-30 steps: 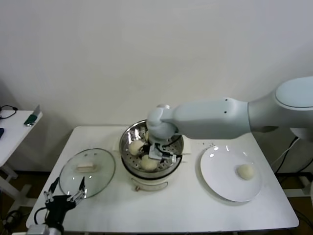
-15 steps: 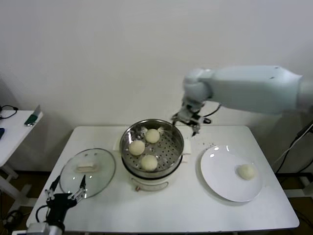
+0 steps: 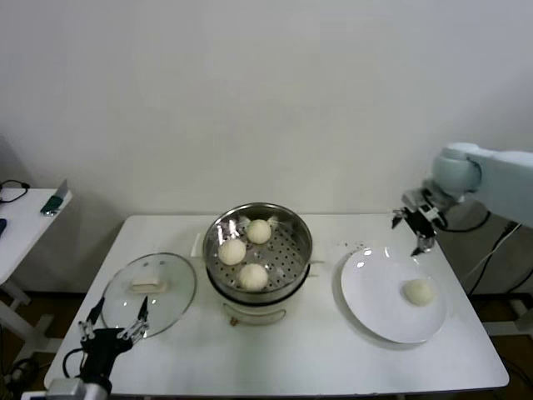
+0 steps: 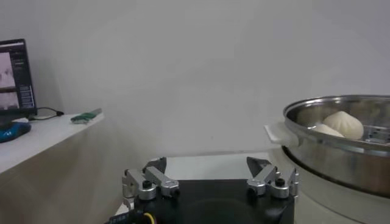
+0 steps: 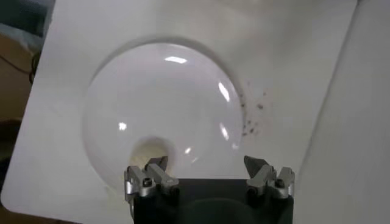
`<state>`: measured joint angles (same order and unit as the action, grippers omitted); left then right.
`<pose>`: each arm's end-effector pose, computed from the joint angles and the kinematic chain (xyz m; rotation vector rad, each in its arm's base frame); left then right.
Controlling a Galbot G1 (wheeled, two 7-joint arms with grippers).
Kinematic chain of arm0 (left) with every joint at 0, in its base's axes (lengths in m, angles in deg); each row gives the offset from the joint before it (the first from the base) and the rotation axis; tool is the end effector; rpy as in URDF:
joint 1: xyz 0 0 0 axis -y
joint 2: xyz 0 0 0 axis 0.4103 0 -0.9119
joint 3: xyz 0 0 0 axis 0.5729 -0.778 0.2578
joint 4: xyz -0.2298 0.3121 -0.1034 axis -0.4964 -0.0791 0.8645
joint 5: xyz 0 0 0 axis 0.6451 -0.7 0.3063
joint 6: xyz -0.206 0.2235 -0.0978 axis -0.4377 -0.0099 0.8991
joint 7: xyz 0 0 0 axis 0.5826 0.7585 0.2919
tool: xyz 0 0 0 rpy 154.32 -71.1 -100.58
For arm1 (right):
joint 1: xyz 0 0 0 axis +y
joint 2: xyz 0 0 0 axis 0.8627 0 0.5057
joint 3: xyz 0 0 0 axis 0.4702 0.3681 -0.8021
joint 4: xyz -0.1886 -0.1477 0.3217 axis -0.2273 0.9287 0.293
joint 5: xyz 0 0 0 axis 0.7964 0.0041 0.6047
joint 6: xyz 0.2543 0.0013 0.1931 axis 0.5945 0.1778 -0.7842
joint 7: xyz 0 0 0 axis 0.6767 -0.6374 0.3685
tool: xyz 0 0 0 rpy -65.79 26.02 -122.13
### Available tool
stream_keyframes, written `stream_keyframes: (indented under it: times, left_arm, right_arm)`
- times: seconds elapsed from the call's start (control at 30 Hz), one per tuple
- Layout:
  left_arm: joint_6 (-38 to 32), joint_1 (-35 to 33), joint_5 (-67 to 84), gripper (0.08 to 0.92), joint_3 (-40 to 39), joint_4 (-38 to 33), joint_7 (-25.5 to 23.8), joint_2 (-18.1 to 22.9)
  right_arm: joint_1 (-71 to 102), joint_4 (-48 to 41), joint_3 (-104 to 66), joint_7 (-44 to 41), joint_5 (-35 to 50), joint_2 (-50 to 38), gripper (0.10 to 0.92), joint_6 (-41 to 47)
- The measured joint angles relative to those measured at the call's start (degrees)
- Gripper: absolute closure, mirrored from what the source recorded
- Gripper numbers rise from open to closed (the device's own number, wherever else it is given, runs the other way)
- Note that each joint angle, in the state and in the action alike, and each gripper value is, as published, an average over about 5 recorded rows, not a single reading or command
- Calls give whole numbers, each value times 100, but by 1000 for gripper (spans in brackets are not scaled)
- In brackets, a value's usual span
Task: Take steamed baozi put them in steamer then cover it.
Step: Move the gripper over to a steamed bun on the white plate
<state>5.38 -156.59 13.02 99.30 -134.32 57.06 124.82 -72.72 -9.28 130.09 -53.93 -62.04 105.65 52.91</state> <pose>0.0440 0.0866 -0.3116 0.1592 -2.9120 -0.1271 0.5188 -0.2394 -0.0709 1.2936 -1.2097 1.4821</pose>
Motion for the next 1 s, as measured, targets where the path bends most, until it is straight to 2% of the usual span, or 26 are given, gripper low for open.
stream_keyframes:
  times: [0.33, 1.0]
  left_arm:
    - [8, -29, -45, 177, -4, 0, -5, 67]
    - [53, -90, -71, 177, -16, 0, -15, 73]
  right_arm:
    - [1445, -466, -1079, 78, -483, -419, 203, 266]
    - [3159, -1010, -2523, 335, -997, -343, 203, 603]
